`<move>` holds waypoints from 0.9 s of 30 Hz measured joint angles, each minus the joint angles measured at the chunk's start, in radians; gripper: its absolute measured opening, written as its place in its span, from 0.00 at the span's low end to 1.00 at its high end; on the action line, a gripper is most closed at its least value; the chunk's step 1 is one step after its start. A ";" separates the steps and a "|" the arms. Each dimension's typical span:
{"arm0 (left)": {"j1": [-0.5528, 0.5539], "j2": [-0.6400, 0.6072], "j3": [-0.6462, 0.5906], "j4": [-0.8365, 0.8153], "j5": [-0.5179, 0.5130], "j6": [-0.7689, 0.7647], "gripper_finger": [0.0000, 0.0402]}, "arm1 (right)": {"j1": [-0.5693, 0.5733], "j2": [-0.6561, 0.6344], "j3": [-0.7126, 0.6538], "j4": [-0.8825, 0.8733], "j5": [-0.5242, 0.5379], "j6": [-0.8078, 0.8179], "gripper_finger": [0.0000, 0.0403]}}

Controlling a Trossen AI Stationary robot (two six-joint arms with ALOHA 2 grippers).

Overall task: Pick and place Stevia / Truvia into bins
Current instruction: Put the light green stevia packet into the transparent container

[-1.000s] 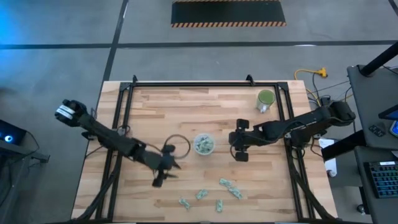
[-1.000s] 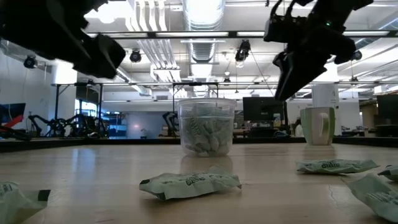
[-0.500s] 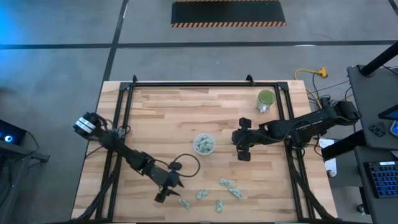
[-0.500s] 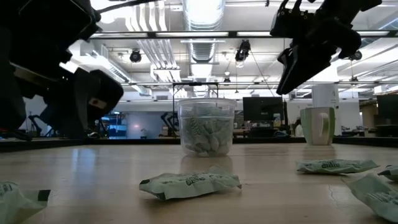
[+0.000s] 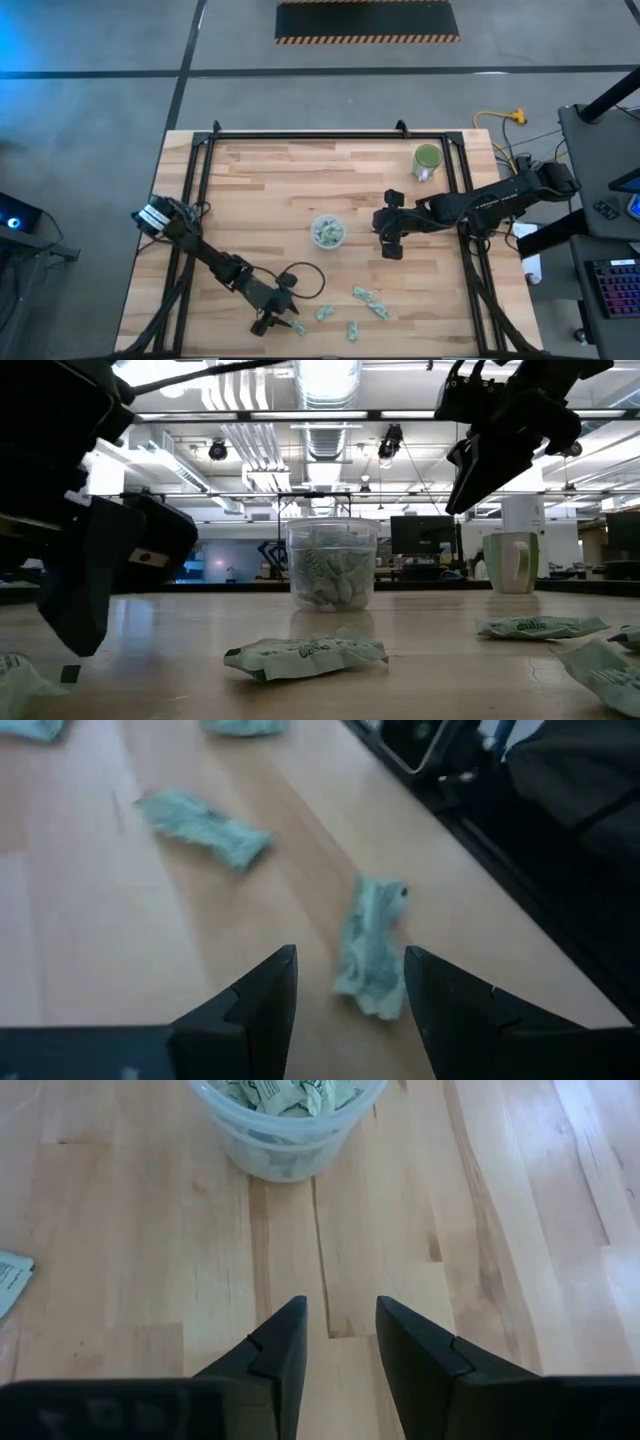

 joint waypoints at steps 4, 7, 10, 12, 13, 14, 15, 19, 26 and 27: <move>-0.020 0.025 0.012 0.005 -0.029 0.009 0.42 | 0.000 0.000 0.000 0.000 0.000 0.000 0.26; -0.027 0.036 0.016 0.008 -0.049 0.010 0.38 | 0.000 0.000 0.000 0.002 0.000 0.000 0.25; -0.028 0.037 0.015 0.009 -0.062 0.009 0.32 | 0.000 0.000 0.000 0.002 0.000 0.000 0.24; -0.028 0.037 0.014 0.007 -0.063 0.009 0.27 | 0.000 0.000 0.000 0.003 0.000 0.000 0.23; -0.028 0.035 0.014 0.005 -0.064 0.009 0.25 | 0.000 0.000 0.000 0.004 0.000 0.000 0.23; -0.028 0.031 0.013 0.001 -0.065 0.009 0.22 | 0.000 0.000 0.000 0.007 0.000 0.000 0.23; -0.028 0.029 0.013 -0.002 -0.065 0.009 0.19 | 0.000 0.000 0.000 0.009 0.000 0.000 0.22; -0.027 0.027 0.011 -0.005 -0.061 0.009 0.07 | 0.000 0.000 0.000 0.016 0.001 0.000 0.21; -0.008 0.010 0.007 -0.013 -0.112 0.004 0.02 | 0.000 0.000 0.000 0.017 0.001 -0.004 0.19; -0.003 0.002 0.007 -0.016 -0.134 0.003 0.02 | 0.000 0.000 0.000 0.017 0.001 -0.004 0.18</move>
